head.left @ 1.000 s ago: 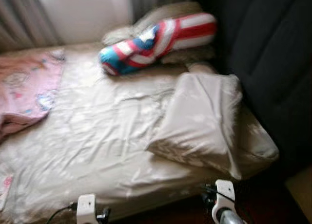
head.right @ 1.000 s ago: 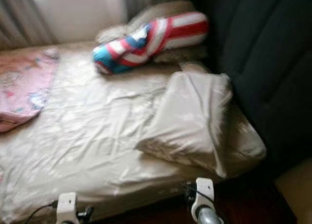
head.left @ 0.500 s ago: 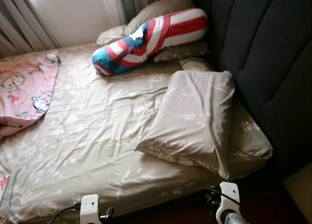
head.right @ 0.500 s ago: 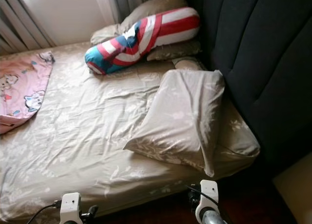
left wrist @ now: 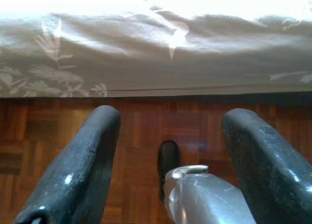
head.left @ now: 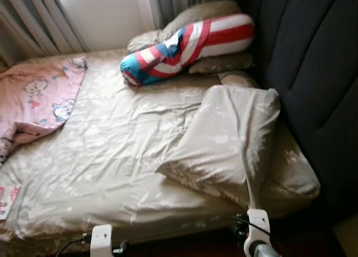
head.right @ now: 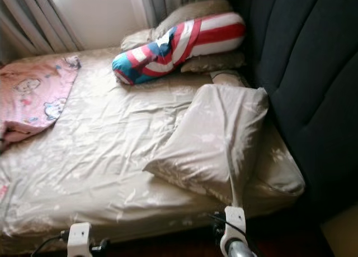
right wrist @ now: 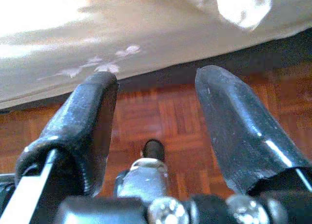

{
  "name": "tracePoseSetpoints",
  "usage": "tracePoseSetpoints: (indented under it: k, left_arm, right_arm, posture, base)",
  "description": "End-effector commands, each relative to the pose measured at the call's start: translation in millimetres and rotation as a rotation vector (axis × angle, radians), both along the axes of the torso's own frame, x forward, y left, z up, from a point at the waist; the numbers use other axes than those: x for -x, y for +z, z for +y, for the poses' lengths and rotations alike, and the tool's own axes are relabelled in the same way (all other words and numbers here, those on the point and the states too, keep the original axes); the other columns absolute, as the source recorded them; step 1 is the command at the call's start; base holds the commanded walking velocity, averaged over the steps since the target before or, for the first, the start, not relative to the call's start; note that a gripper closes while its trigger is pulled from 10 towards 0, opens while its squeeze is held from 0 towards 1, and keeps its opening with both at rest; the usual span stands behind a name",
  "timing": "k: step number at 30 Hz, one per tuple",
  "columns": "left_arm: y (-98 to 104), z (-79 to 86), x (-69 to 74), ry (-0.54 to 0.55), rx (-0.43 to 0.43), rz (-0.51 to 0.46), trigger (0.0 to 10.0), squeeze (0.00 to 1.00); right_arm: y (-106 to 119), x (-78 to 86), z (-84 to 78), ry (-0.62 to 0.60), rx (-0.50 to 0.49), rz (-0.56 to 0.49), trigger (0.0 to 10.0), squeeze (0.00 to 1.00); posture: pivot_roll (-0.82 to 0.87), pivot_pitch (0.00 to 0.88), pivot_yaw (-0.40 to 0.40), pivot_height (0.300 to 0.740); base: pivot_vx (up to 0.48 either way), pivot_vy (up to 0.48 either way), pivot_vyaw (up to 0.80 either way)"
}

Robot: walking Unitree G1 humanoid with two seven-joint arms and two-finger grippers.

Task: Clean up the room

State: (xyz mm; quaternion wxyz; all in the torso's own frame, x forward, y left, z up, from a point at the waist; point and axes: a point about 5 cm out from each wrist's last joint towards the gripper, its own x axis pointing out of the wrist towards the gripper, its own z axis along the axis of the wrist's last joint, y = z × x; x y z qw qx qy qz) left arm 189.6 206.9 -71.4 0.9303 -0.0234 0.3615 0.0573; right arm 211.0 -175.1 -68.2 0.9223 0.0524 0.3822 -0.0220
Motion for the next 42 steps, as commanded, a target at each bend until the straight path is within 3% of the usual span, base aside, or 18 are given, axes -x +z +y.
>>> tracePoseSetpoints:
  k: [1, 12, 18, 26, 36, 42]
  left_arm:
    - [-1.9, -0.3, 2.8, 0.002, 0.008, 0.015, 10.0, 0.0]
    - [21.3, -1.4, -29.3, -0.017, 0.054, -0.179, 10.0, 0.0]
    - [21.9, -2.3, -30.8, -0.037, 0.049, -0.174, 10.0, 0.0]
    - [24.4, -3.9, -30.9, -0.035, 0.045, -0.217, 10.0, 0.0]
    - [48.7, -11.7, -57.5, -0.096, 0.043, -0.382, 10.0, 0.0]
    - [57.3, -16.1, -64.6, -0.117, 0.049, -0.443, 10.0, 0.0]
  right_arm:
    - [-1.2, 2.2, -0.3, -0.02, -0.014, 0.002, 10.0, 0.0]
    - [12.6, -16.9, -3.2, -0.013, -0.026, -0.101, 10.0, 0.0]
    - [14.5, -19.8, -2.7, -0.01, -0.027, -0.111, 10.0, 0.0]
    - [20.8, -28.6, 4.0, 0.0, -0.039, -0.159, 10.0, 0.0]
    - [35.0, -43.5, 5.2, -0.006, -0.05, -0.272, 10.0, 0.0]
    - [42.5, -49.9, 3.3, -0.019, -0.045, -0.331, 10.0, 0.0]
  posture:
    - [-0.04, 0.087, 0.055, 0.74]
    - [-0.05, 0.084, 0.055, 0.74]
    - [-0.05, 0.075, 0.054, 0.74]
    - [-0.05, 0.059, 0.054, 0.74]
    - [-0.06, 0.039, 0.055, 0.74]
    - [-0.06, 0.029, 0.058, 0.74]
  base:
    - [0.0, 0.0, 0.0]
    - [0.0, 0.0, 0.0]
    - [0.0, 0.0, 0.0]
    - [0.0, 0.48, 0.0]
    - [0.0, 0.032, 0.0]
    - [0.0, 0.0, 0.0]
